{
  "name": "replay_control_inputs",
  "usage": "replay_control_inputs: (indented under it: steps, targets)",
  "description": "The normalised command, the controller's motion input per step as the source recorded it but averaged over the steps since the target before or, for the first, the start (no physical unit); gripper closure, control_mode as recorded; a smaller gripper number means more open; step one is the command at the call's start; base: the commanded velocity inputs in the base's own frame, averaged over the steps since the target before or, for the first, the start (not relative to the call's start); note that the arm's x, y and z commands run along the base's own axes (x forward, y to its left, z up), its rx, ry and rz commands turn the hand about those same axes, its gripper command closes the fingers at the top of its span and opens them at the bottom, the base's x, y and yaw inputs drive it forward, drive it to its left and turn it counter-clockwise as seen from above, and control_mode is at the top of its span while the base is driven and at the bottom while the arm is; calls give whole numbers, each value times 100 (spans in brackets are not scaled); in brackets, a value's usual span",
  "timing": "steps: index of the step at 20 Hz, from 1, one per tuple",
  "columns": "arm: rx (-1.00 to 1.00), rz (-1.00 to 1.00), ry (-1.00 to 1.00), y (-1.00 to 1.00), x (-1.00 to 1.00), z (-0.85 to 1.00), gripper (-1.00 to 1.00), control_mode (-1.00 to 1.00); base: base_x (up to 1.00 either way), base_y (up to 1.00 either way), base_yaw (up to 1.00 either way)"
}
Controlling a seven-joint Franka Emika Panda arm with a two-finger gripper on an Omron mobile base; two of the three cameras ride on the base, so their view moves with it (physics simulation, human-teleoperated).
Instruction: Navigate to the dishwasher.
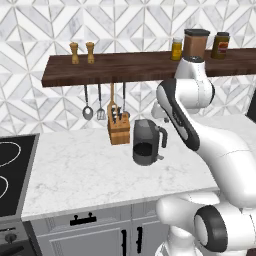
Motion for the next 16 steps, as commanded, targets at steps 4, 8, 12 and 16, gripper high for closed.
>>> replay_control_inputs:
  steps: [4, 8, 12, 16]
  targets:
    - [0, 0, -1, 0, -52, 0, -100, -100, 0, 0, 0]
    - [0, 0, -21, 0, -100, 0, -100, -100, 0, 0, 0]
    - [0, 0, -19, 0, -100, 0, -100, -100, 0, 0, 0]
    - [0, 0, -33, 0, -92, 0, -100, -100, 0, 0, 0]
